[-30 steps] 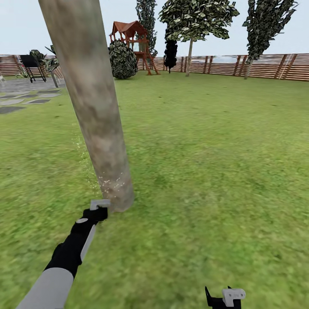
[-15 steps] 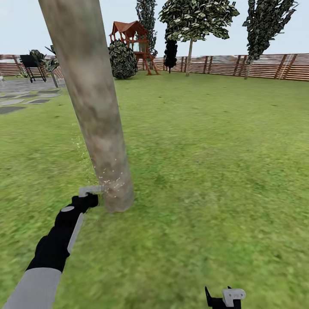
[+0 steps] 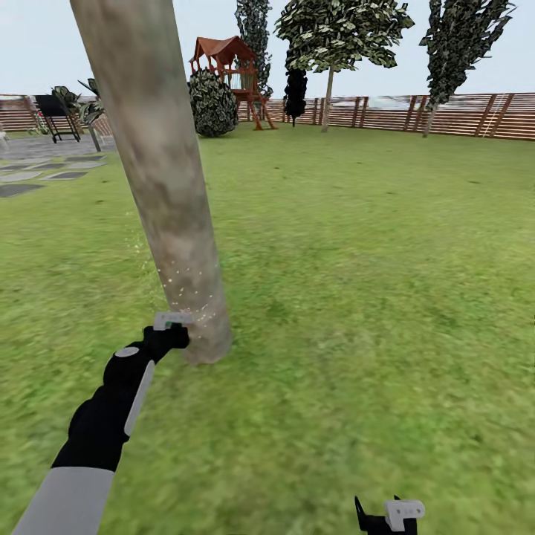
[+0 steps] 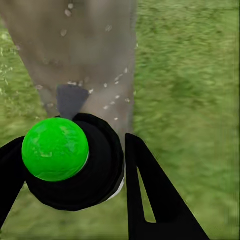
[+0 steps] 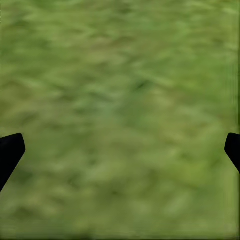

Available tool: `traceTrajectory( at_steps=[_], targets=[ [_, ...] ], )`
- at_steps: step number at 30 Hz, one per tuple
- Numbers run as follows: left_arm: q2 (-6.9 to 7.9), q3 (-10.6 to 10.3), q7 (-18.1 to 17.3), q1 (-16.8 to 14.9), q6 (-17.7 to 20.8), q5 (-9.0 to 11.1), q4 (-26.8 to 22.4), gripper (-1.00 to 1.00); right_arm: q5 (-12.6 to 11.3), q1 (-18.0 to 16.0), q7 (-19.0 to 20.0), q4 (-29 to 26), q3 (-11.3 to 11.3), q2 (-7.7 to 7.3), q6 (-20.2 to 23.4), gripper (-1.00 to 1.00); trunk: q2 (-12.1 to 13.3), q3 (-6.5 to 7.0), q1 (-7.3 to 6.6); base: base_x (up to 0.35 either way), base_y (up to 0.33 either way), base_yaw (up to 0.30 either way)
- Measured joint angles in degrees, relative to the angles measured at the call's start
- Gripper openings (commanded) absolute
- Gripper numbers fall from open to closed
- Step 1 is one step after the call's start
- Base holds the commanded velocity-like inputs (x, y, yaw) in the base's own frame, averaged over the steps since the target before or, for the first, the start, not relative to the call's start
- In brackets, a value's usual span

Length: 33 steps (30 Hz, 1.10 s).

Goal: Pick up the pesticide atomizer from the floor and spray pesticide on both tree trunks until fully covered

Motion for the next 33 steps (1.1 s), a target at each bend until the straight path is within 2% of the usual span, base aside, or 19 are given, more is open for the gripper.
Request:
traceTrajectory(
  at_steps=[2,4,5,7,8,9,12,15,17,18,19,20,21,22,24,26,28,30,33],
  targets=[
    [0.43,0.5,0.0,-0.2,0.2,-0.1,-0.6,-1.0,0.0,0.0,0.0,0.0,0.0,0.0,0.0,1.0,0.0,0.0,0.0,-0.006,-0.001,0.0],
    [0.59,3.4,-0.2,-0.6,1.0,-0.3,-0.9,-1.0,0.0,0.0,0.0,0.0,0.0,0.0,0.0,1.0,0.0,0.0,0.0,-0.001,0.0,0.0],
    [0.68,6.2,-0.4,-0.8,2.7,-0.4,-1.1,-1.0,0.0,0.0,0.0,0.0,0.0,0.0,0.0,1.0,0.0,0.0,0.0,0.0,0.0,0.0],
    [0.36,7.2,-0.6,-0.7,4.4,0.3,-1.9,-1.0,0.1,0.0,0.0,0.0,0.0,0.0,0.0,1.0,0.0,0.0,0.0,0.0,0.0,0.0],
    [0.13,6.9,-0.6,-0.7,4.6,0.3,-2.2,-1.0,0.0,0.0,0.0,0.0,0.0,0.0,0.0,1.0,0.0,0.0,0.0,0.0,0.0,0.0],
    [-0.09,5.7,-0.6,-0.7,4.9,0.4,-2.4,-1.0,0.1,0.0,0.0,0.0,0.0,0.0,0.0,1.0,0.0,0.0,0.0,0.0,0.0,0.0],
    [-0.91,1.0,-0.4,-0.8,6.9,0.7,-4.6,-1.0,0.1,0.0,0.0,0.0,0.0,0.0,0.0,1.0,0.0,0.0,0.0,0.0,0.0,0.0],
    [-3.02,-0.7,-0.2,-1.6,10.3,0.4,-8.2,-1.0,0.1,0.0,0.0,0.0,0.0,0.0,0.0,1.0,0.0,0.0,0.0,0.0,0.0,0.0],
    [-2.96,-0.5,-0.1,-2.5,10.8,-0.2,-8.8,-1.0,0.1,0.0,0.0,0.0,0.0,0.0,0.0,1.0,0.0,0.0,0.0,0.0,0.0,0.0],
    [-2.67,0.0,-0.1,-2.7,11.0,-0.4,-9.1,-1.0,0.1,0.0,0.0,0.1,0.0,0.0,0.0,1.0,0.0,0.0,0.0,0.0,0.0,0.0],
    [-2.25,1.4,-0.1,-3.1,11.5,-0.7,-9.2,-1.0,0.1,0.0,0.0,0.1,0.0,0.0,0.0,1.0,0.0,0.0,0.0,0.0,0.0,0.0],
    [-1.59,3.7,-0.2,-3.7,13.0,-0.8,-9.3,-1.0,0.1,0.0,0.0,0.1,0.0,0.0,0.0,1.0,0.0,0.0,0.0,0.0,0.0,0.0],
    [-0.43,6.0,-0.4,-4.8,15.3,-0.8,-9.4,-1.0,0.1,0.0,0.0,0.1,0.0,0.0,0.0,1.0,0.0,0.0,0.0,0.0,0.0,0.0],
    [0.78,7.2,-0.5,-5.6,17.0,-0.5,-9.4,-1.0,0.1,0.0,0.0,0.1,0.0,0.0,0.0,1.0,0.0,0.0,0.0,0.0,0.0,0.0],
    [1.54,7.5,-0.6,-6.0,18.1,0.3,-9.6,-1.0,0.1,0.0,0.0,0.1,0.0,0.0,0.0,1.0,0.0,0.0,0.0,0.0,0.0,0.0],
    [1.16,5.5,-0.6,-6.1,18.4,0.9,-9.7,-1.0,0.1,0.0,0.0,0.1,0.0,0.0,0.0,1.0,0.0,0.0,0.0,0.0,0.0,0.0],
    [0.82,1.6,-0.6,-6.4,18.4,1.0,-10.0,-1.0,0.1,0.0,0.0,0.1,0.0,0.0,0.0,1.0,0.0,0.0,0.0,0.0,0.0,0.0],
    [0.37,-1.1,-0.5,-7.8,19.5,0.8,-10.9,-1.0,0.1,0.0,0.0,0.1,0.0,0.0,0.0,1.0,0.0,0.0,0.0,0.0,0.0,0.0],
    [-0.52,-2.2,-0.6,-11.0,23.5,0.5,-11.7,-1.0,0.1,0.0,0.0,0.1,0.0,0.0,0.0,1.0,0.0,0.0,0.0,0.0,0.0,0.0]
  ],
)
